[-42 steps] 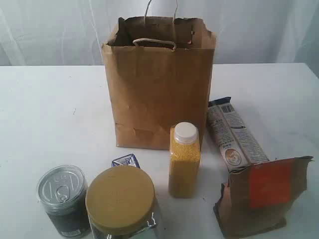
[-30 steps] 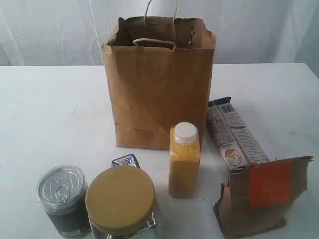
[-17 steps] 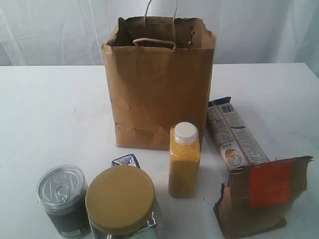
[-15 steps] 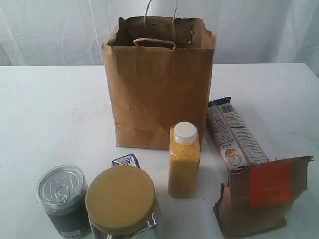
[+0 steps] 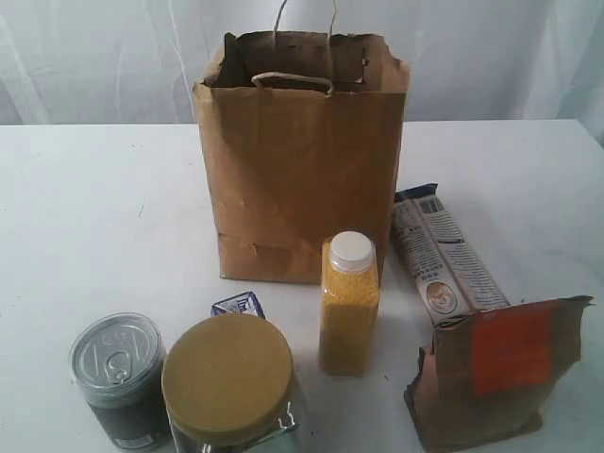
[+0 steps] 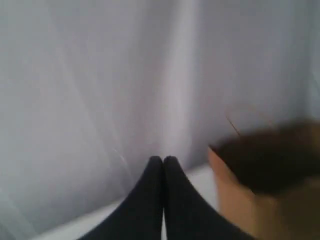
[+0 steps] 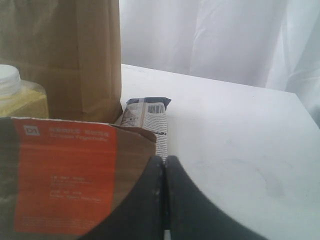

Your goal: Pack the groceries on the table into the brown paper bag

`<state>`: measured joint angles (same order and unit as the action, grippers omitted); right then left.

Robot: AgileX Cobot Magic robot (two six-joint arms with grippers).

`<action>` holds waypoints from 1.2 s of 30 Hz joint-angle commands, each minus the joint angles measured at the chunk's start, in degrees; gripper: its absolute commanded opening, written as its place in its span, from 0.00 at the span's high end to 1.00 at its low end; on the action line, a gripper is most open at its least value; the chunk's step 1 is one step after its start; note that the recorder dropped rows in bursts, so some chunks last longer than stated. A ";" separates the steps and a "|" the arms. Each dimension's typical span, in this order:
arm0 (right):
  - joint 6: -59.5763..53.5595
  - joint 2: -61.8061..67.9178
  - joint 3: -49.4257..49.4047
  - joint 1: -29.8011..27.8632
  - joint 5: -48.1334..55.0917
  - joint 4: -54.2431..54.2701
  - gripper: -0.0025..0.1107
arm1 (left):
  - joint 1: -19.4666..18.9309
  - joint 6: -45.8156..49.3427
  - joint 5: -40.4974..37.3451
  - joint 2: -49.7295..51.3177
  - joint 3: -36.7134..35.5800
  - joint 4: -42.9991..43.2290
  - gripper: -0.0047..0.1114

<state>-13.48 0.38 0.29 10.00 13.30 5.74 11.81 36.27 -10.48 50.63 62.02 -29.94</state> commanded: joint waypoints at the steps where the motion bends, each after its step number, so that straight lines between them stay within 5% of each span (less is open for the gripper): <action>1: 0.29 -0.38 -0.29 0.21 -0.58 -0.20 0.98 | 0.29 -6.72 -31.29 16.46 9.46 9.50 0.96; 7: 0.29 -0.38 -0.29 0.21 -0.58 -0.20 0.98 | 0.29 -22.63 -44.97 24.07 10.73 28.03 0.96; 10: 0.29 -0.38 -0.29 0.21 -0.58 -0.20 0.98 | 0.29 -24.33 -56.76 24.66 10.36 21.42 0.96; 15: 0.29 -0.38 -0.29 0.21 -0.58 -0.20 0.98 | 0.29 -9.90 -53.37 24.66 5.19 12.97 0.96; 17: 0.29 -0.38 -0.29 0.21 -0.58 -0.20 0.98 | 0.29 -3.65 -50.47 24.66 0.24 12.49 0.89; 22: 0.29 -0.38 -0.29 0.21 -0.58 -0.20 0.98 | 0.29 6.74 -51.27 24.66 -10.31 3.49 0.34; 24: 0.29 -0.38 -0.29 0.21 -0.58 -0.20 0.98 | 0.29 7.45 -51.13 24.66 -10.59 3.05 0.20; 29: 0.29 -0.38 -0.29 0.21 -0.58 -0.20 0.98 | 0.29 8.29 -47.40 24.66 -9.24 -2.44 0.15; 36: 0.29 -0.38 -0.29 0.21 -0.58 -0.20 0.98 | 3.81 21.24 -38.77 24.76 -11.62 -2.65 0.15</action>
<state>-13.48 0.38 0.29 10.00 13.30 5.74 14.05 54.00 -49.63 75.53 51.12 -31.79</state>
